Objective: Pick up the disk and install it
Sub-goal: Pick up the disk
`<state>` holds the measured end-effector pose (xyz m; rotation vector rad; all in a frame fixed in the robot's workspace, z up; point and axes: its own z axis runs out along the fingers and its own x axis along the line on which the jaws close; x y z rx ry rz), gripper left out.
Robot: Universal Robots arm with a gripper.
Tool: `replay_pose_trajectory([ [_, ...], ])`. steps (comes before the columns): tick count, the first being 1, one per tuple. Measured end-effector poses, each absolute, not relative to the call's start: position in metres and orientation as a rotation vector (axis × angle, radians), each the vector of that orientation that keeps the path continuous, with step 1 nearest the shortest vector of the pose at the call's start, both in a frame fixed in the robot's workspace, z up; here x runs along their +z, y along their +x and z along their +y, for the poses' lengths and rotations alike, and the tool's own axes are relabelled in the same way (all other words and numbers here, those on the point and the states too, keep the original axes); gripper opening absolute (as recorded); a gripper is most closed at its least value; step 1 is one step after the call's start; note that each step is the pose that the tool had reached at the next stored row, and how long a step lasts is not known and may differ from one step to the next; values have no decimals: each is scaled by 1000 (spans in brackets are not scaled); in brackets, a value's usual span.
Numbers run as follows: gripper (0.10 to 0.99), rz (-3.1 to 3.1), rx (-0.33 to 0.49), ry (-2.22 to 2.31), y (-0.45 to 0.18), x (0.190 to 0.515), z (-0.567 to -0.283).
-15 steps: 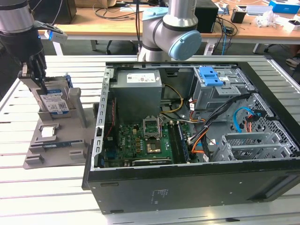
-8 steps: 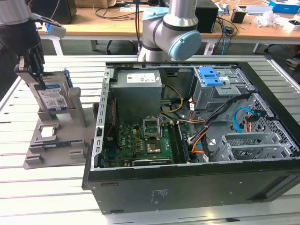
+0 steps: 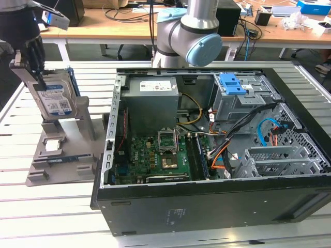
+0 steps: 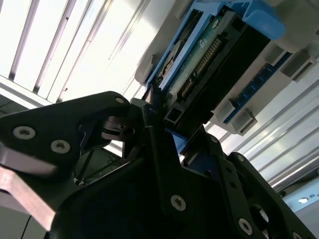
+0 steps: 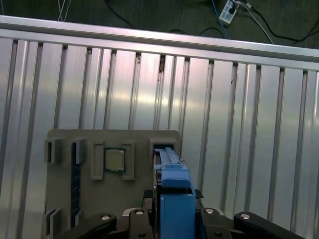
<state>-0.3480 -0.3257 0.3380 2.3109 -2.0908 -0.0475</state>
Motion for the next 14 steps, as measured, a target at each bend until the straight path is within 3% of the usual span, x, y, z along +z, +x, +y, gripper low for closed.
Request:
replay_pose_trajectory([
  [14,369,-2091,-47,2311,-348,389,-325],
])
